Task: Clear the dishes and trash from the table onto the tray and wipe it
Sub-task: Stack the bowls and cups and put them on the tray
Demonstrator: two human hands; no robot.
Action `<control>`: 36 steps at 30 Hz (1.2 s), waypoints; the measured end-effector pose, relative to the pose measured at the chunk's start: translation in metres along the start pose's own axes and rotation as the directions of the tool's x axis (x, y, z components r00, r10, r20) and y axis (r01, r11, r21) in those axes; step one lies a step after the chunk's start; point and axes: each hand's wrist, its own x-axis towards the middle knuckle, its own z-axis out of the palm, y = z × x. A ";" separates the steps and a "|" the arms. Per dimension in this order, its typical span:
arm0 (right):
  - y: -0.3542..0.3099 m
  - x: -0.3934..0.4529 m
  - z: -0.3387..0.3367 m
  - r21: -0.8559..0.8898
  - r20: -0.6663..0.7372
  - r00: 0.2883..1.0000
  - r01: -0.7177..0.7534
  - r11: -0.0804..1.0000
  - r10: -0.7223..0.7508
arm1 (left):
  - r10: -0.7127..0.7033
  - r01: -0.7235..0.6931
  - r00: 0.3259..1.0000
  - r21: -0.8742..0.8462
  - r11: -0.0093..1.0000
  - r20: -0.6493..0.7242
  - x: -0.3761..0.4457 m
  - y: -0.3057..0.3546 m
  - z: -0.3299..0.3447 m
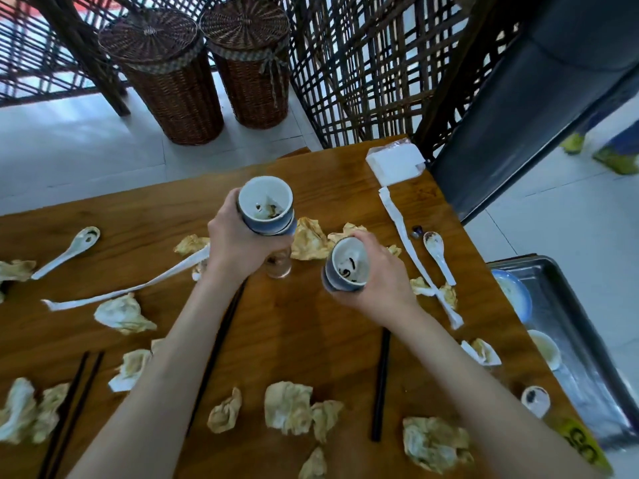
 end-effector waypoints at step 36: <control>0.312 -0.285 -0.274 0.022 -0.220 0.955 -0.198 0.980 0.198 | 0.113 -0.093 0.963 -0.092 0.991 0.246 -0.321 0.190 0.279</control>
